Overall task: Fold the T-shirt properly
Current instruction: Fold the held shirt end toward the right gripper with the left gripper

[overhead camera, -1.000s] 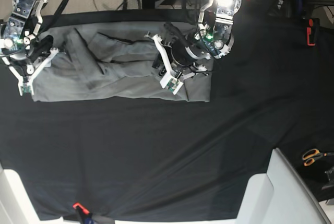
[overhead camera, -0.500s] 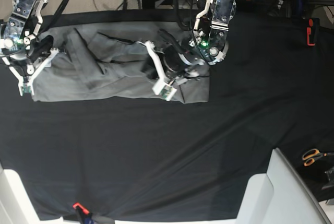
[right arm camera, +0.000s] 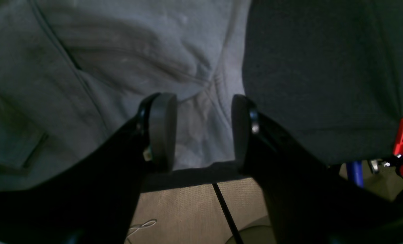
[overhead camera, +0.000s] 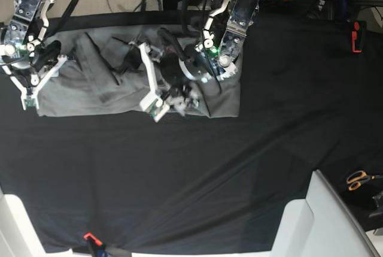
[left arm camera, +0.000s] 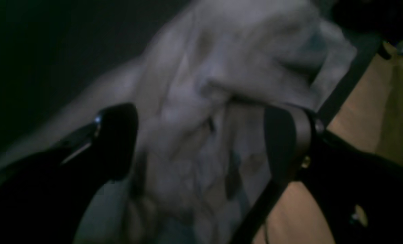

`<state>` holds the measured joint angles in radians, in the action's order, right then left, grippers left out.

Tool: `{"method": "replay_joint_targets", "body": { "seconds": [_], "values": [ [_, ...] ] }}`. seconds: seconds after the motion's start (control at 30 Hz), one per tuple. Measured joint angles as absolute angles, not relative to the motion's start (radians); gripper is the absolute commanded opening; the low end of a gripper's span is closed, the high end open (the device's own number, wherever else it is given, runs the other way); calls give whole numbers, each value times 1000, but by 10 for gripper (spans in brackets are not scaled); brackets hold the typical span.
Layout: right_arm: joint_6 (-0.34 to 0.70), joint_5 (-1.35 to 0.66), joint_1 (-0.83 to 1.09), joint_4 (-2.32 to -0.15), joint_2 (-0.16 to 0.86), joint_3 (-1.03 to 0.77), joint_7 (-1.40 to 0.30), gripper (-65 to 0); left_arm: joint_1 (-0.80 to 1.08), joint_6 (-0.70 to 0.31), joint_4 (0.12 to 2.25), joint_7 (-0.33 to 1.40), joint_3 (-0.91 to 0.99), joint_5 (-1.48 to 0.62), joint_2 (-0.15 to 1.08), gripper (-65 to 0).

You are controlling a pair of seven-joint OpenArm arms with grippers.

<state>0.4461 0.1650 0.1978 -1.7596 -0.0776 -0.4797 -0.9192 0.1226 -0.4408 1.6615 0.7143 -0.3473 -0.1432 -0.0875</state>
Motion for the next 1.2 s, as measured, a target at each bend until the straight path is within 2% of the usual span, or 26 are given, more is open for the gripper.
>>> {"method": "replay_joint_targets", "body": {
  "seconds": [0.03, 0.07, 0.1, 0.2, 0.27, 0.4, 0.6, 0.93, 1.2],
  "values": [
    [446, 165, 198, -1760, -77, -480, -919, -399, 125, -440, 1701, 707, -348, -143, -84, -120],
    [446, 166, 198, -1760, -77, -480, -920, -399, 133, -442, 1737, 709, -342, -151, -73, -176],
    [446, 165, 198, -1760, -77, -480, -921, -399, 140, -438, 1766, 744, -334, -160, -57, -268],
    [446, 165, 198, -1760, -77, -480, -920, -399, 189, -332, 1784, 848, -242, -153, -20, -650],
    [446, 165, 198, -1760, -77, -480, -919, -399, 216, -276, 1782, 863, -171, -130, -1, -650],
    [446, 165, 198, -1760, -77, -480, -920, -399, 247, -278, 1778, 852, -99, -144, -15, -650],
    [446, 165, 183, -1760, -78, -480, -919, -399, 236, -279, 1679, 850, -91, -140, -19, -650],
    [446, 168, 182, -1760, -78, -480, -920, -399, 232, -279, 1636, 842, -84, -144, -20, -650],
    [446, 168, 182, -1760, -77, -480, -920, -399, 126, -276, 1477, 850, -91, -137, -59, -650]
  ]
}}
